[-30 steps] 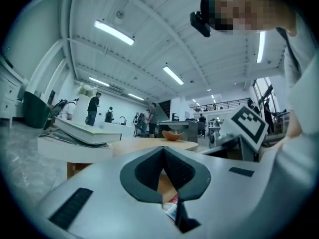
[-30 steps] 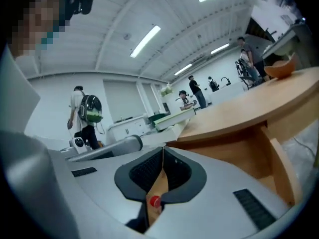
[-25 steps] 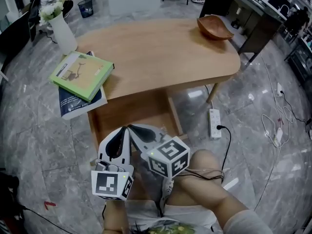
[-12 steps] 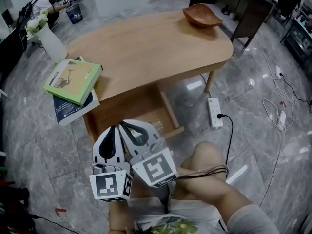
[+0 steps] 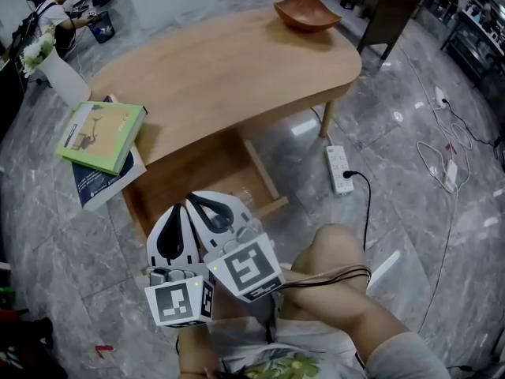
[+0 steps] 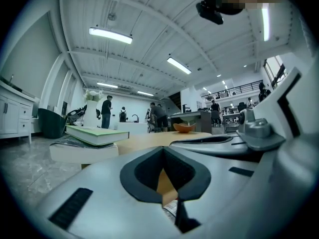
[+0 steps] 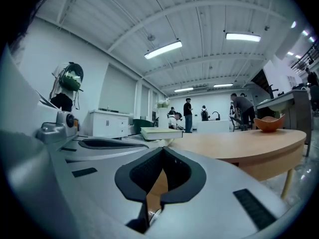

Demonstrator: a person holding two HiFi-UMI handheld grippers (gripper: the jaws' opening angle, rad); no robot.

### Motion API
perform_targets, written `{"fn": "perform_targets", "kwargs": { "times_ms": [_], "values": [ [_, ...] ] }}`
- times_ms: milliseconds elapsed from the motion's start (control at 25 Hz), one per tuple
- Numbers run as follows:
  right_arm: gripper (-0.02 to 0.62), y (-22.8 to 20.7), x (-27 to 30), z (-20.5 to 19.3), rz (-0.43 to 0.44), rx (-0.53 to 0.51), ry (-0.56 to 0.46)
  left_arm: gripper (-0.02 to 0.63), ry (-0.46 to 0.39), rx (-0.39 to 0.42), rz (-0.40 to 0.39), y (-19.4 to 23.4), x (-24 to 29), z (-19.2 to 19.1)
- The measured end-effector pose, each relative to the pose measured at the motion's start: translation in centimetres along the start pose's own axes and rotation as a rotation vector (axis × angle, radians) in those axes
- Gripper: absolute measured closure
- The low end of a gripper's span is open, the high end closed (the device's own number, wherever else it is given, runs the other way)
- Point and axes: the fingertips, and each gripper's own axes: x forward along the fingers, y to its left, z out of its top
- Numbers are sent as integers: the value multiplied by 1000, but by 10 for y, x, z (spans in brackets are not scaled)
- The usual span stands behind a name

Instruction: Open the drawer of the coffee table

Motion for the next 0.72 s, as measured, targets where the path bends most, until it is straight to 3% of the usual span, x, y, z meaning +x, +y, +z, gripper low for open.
{"fn": "perform_targets", "kwargs": {
  "times_ms": [720],
  "values": [
    [574,19,13,-19,59,14,64,597,9,-18,39,18,-8,-16]
  ]
}}
